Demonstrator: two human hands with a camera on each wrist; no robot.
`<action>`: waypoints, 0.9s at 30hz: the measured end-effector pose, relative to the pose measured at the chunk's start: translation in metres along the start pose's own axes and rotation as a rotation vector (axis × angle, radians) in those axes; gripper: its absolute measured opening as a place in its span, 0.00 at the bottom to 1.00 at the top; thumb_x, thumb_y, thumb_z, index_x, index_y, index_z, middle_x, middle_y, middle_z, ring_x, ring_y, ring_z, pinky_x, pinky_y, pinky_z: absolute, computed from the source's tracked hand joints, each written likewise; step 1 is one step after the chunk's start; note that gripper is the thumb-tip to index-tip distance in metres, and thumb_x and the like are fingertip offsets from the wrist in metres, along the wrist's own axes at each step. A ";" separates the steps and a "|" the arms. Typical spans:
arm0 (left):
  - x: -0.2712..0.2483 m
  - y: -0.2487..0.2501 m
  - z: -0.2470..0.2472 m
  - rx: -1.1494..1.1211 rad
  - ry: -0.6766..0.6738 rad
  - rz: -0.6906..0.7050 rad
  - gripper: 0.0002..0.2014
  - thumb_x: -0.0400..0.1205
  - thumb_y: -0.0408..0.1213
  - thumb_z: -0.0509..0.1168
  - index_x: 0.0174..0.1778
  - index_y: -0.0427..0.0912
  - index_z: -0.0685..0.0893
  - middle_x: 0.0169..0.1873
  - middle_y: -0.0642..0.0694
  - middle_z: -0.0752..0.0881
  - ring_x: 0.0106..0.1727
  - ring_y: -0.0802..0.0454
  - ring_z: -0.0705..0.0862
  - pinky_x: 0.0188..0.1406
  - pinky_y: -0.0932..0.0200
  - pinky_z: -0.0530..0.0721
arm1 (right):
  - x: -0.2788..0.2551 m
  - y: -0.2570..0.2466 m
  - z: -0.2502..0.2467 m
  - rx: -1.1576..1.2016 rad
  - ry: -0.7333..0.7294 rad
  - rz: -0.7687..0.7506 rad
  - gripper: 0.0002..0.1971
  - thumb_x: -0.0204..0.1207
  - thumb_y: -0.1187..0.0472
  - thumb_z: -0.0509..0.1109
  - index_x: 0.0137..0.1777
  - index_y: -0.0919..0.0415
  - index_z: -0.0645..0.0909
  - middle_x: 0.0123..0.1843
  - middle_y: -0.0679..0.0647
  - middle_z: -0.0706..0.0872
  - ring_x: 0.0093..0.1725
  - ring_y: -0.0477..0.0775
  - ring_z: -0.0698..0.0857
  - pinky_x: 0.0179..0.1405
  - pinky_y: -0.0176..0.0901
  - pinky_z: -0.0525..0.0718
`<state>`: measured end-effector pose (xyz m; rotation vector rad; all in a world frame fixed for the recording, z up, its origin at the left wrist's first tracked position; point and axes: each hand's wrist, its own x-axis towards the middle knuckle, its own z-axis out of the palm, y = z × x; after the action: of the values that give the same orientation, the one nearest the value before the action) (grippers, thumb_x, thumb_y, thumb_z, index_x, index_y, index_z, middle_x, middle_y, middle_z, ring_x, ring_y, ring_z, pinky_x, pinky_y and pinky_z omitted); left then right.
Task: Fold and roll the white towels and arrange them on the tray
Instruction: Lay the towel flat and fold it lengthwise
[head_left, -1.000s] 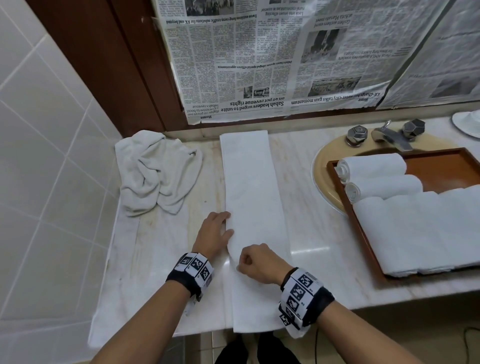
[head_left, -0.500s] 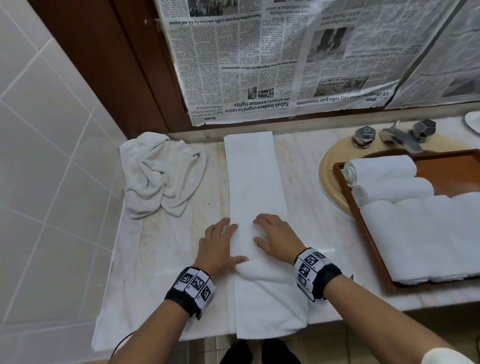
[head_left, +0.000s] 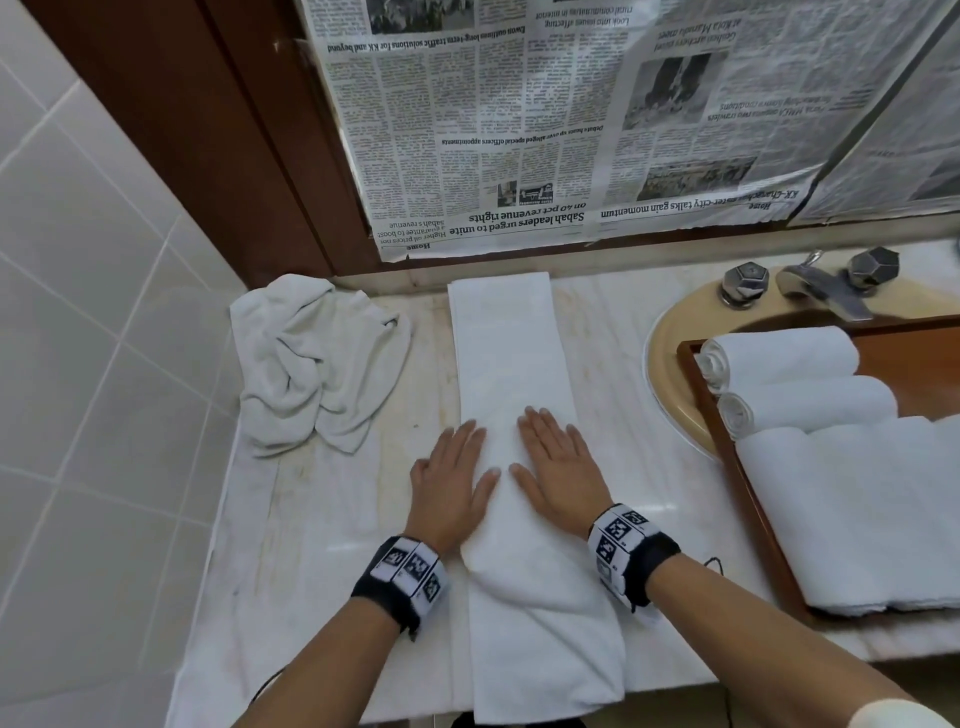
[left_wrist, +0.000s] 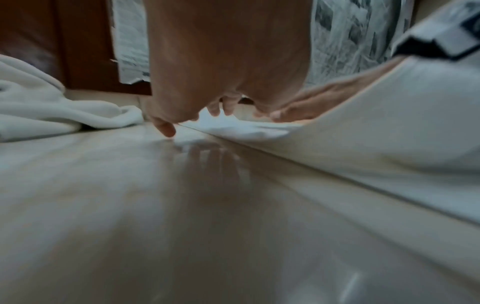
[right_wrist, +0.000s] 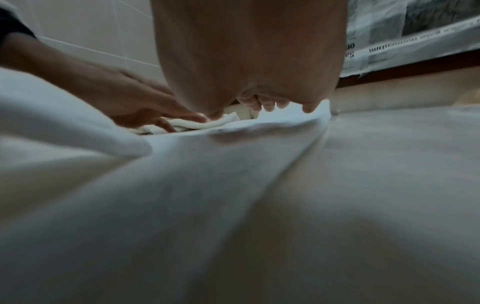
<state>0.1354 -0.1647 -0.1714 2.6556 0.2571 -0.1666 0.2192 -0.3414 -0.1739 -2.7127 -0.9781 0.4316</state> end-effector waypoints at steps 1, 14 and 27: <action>0.010 0.007 0.003 0.010 -0.007 -0.003 0.36 0.83 0.64 0.35 0.88 0.55 0.53 0.88 0.58 0.50 0.88 0.55 0.48 0.80 0.41 0.57 | 0.005 -0.004 0.002 0.004 -0.005 -0.004 0.42 0.79 0.35 0.26 0.88 0.58 0.43 0.88 0.50 0.40 0.86 0.47 0.38 0.83 0.50 0.35; 0.024 -0.003 0.023 0.033 0.001 -0.051 0.41 0.81 0.60 0.28 0.88 0.40 0.45 0.88 0.45 0.44 0.88 0.51 0.43 0.85 0.54 0.39 | 0.006 0.025 0.000 0.046 -0.030 0.170 0.46 0.73 0.36 0.23 0.87 0.65 0.39 0.88 0.56 0.35 0.87 0.54 0.36 0.84 0.47 0.35; 0.016 -0.004 0.031 0.131 -0.006 -0.080 0.40 0.82 0.60 0.26 0.88 0.42 0.42 0.87 0.48 0.40 0.88 0.51 0.43 0.84 0.52 0.38 | -0.003 0.045 0.002 -0.036 -0.062 0.153 0.43 0.77 0.32 0.28 0.87 0.58 0.35 0.87 0.49 0.32 0.86 0.48 0.35 0.83 0.48 0.35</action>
<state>0.1480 -0.1730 -0.2028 2.7754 0.3623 -0.2237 0.2427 -0.3766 -0.1887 -2.8339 -0.8029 0.5334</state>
